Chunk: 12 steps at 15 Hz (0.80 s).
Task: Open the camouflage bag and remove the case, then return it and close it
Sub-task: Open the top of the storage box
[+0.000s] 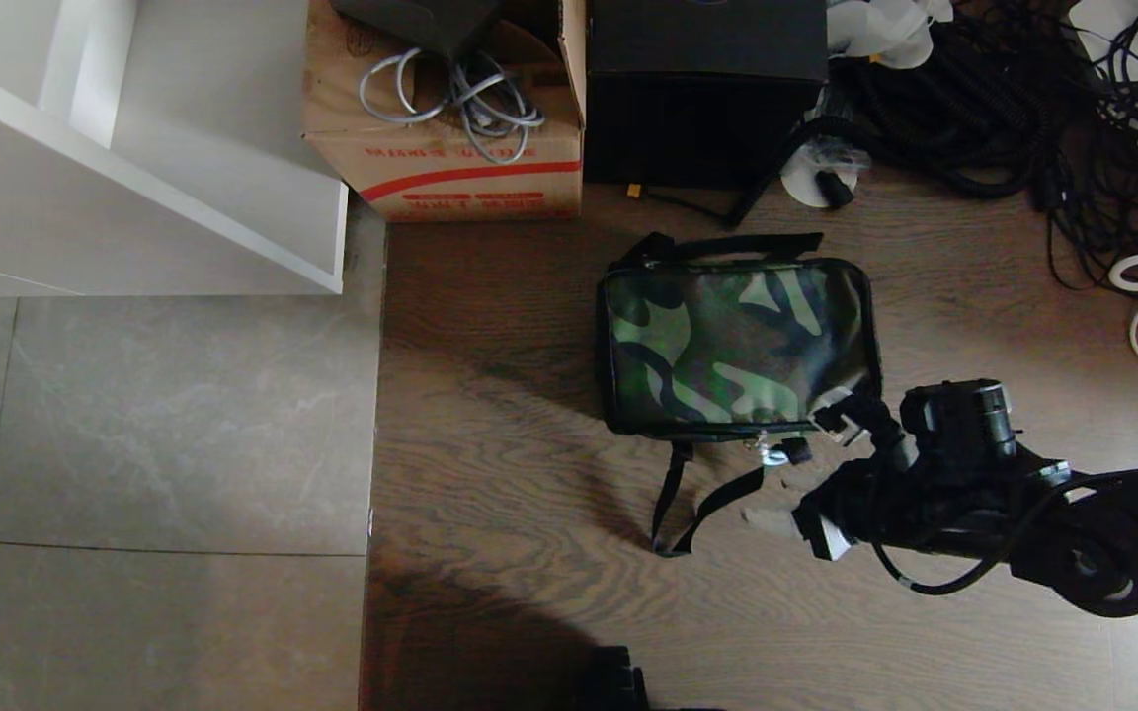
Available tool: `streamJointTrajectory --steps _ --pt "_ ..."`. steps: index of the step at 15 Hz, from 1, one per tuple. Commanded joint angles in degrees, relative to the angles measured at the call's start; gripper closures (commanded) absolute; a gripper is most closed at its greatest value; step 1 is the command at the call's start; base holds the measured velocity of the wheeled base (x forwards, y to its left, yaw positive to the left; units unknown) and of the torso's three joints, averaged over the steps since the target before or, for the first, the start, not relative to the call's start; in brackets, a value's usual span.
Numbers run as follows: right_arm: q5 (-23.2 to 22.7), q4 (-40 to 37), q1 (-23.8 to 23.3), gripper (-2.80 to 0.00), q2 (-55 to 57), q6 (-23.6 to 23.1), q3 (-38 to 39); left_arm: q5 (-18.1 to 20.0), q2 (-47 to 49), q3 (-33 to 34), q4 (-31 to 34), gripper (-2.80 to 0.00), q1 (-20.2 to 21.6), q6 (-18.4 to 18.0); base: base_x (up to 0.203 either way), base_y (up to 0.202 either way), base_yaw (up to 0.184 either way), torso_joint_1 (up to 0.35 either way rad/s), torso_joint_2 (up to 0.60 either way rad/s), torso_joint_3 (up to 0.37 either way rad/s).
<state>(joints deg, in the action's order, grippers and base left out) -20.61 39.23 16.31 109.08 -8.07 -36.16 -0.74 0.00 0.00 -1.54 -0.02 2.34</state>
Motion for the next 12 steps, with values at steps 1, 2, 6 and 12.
streamJointTrajectory --steps 1,2,6,12 --pt "0.36 3.19 -0.22 -2.80 4.52 -0.20 -1.12 -0.05 0.00 0.44 -0.05 0.00 0.01 0.03 0.000 0.000 0.000 0.000 0.00 0.000" --pt "1.84 4.44 -0.32 -2.80 5.59 -0.19 -2.19 -0.05 0.00 0.44 -0.05 0.00 0.02 0.03 0.000 0.000 0.000 0.000 0.00 0.000" --pt "6.70 8.03 -1.40 -2.80 7.99 -0.18 -3.91 -0.05 0.00 0.44 -0.05 0.00 -0.03 0.03 0.000 0.000 0.000 0.000 0.00 0.000" --pt "6.55 15.03 -1.13 -2.80 11.69 1.08 -5.52 -0.05 0.00 0.44 -0.05 0.00 0.02 0.03 0.000 0.000 0.000 0.000 0.00 0.000"
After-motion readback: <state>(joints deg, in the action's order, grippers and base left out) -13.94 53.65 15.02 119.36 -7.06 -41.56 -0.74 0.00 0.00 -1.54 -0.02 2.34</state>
